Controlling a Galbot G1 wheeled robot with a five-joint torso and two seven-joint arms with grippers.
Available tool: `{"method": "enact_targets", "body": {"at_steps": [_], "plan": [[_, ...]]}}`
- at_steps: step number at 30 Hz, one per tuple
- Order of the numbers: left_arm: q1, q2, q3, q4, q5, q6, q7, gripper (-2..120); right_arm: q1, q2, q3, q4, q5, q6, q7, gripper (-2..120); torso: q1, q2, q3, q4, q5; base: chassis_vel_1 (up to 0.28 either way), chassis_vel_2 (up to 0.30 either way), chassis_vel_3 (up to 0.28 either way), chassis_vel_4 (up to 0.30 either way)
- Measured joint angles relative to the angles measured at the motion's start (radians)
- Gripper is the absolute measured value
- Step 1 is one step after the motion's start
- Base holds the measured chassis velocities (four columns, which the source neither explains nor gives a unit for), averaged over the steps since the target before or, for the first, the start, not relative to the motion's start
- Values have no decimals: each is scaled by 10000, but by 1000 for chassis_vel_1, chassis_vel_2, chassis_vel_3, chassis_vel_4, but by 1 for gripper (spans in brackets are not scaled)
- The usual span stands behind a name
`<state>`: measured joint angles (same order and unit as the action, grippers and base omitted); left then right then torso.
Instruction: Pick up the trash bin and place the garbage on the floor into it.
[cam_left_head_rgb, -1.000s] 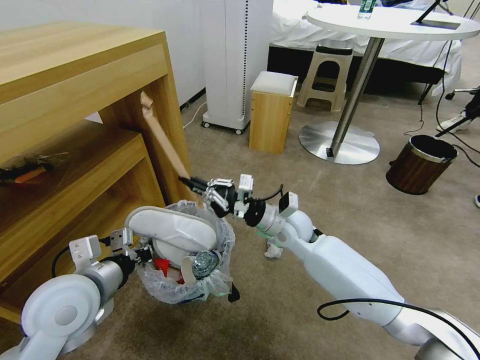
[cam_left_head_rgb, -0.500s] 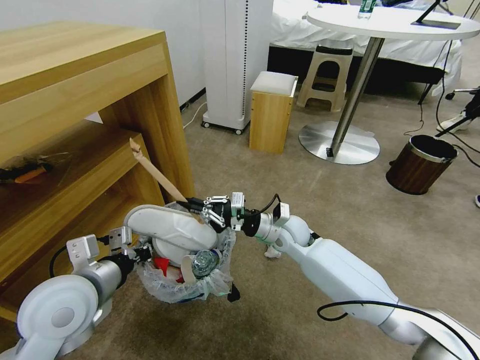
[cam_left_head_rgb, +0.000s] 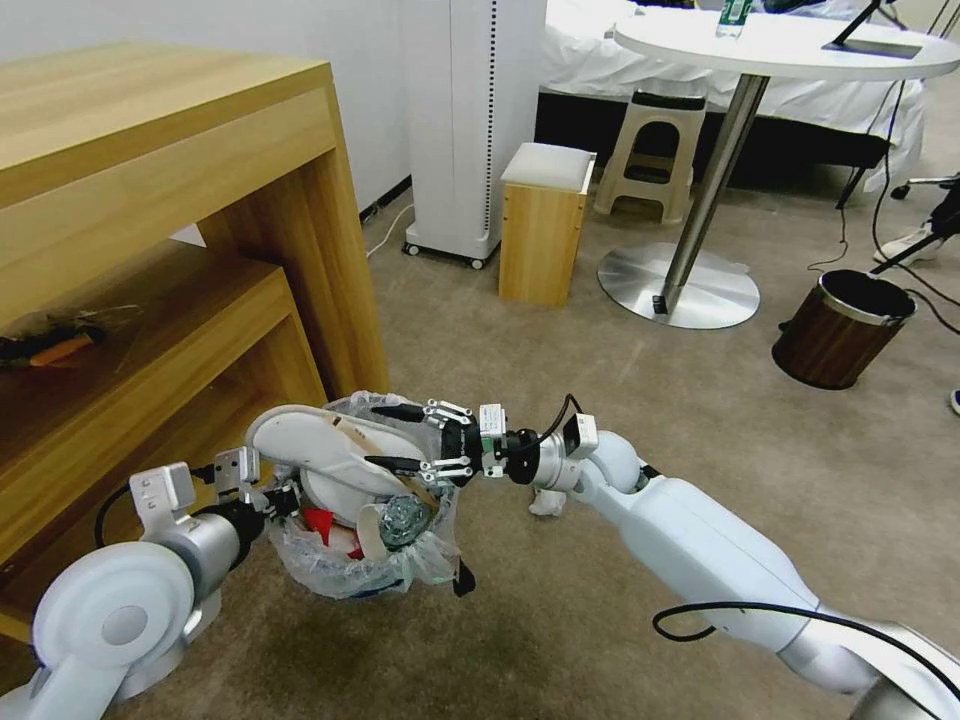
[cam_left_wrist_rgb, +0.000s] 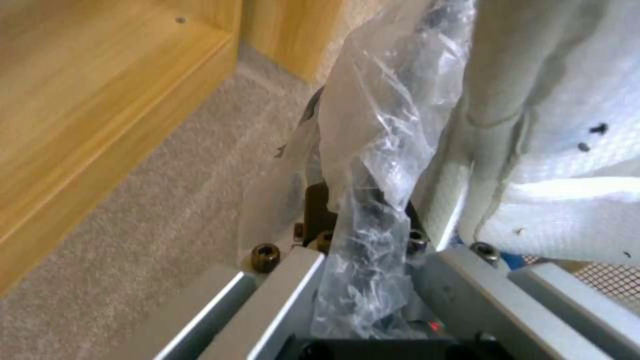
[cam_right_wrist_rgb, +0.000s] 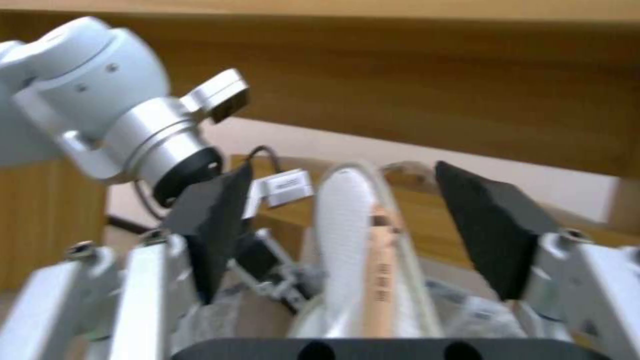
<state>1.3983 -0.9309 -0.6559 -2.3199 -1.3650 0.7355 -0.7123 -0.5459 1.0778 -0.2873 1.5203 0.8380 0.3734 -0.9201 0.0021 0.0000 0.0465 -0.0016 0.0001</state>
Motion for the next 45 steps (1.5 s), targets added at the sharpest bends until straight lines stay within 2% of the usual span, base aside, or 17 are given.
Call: {"method": "enact_targets", "body": {"at_steps": [5,7,8,9,10,11,12,20,27,37,45], "plan": [[-38,43,-59,43,-9,-1,-41,0,-145,-180,351,334,11,-153,702,89,0,0,0,-1,0,0,0,0,0],[-12,133,-166,49,-18,-1,-194,0,-478,-561,1158,965,-57,-653,2145,99,0,0,0,0,0,0,0,0,0],[25,159,-227,42,-32,-1,-290,0,-695,-810,1564,1302,-205,-901,3169,99,0,0,0,0,-1,0,0,0,0],[25,159,-227,42,-32,-1,-290,0,-695,-810,1564,1302,-205,-901,3169,99,0,0,0,0,-1,0,0,0,0],[48,166,-254,35,-38,-1,-333,0,-840,-958,1734,1504,-260,-981,3878,100,0,0,-1,-1,0,0,0,0,0],[125,187,-342,7,-82,-1,-434,0,-1309,-1357,2174,1959,-268,-1068,5476,100,0,0,-1,-3,1,0,0,0,0],[145,186,-379,-3,-100,-2,-461,0,-1635,-1545,2495,2104,-302,-1098,5851,100,0,0,-1,-1,0,0,0,0,0],[174,145,-518,-71,-118,-2,-564,0,-3199,-1777,3680,1933,-834,-761,6043,100,-1,0,-1,-2,0,0,0,0,0],[346,188,-694,-185,-121,-2,-568,0,-3878,-1585,4019,1212,-1290,-443,5973,100,0,0,-1,-1,0,0,0,0,0],[423,130,-732,-264,-112,-2,-538,0,-4073,-1304,3989,400,-1430,40,5480,100,-1,0,-2,-1,-1,-4,7,8,-5],[489,91,-759,-304,-61,-3,-515,0,-4074,-1260,3720,74,-1572,195,5455,100,1,0,3,0,-2,-155,145,145,-135]]}}
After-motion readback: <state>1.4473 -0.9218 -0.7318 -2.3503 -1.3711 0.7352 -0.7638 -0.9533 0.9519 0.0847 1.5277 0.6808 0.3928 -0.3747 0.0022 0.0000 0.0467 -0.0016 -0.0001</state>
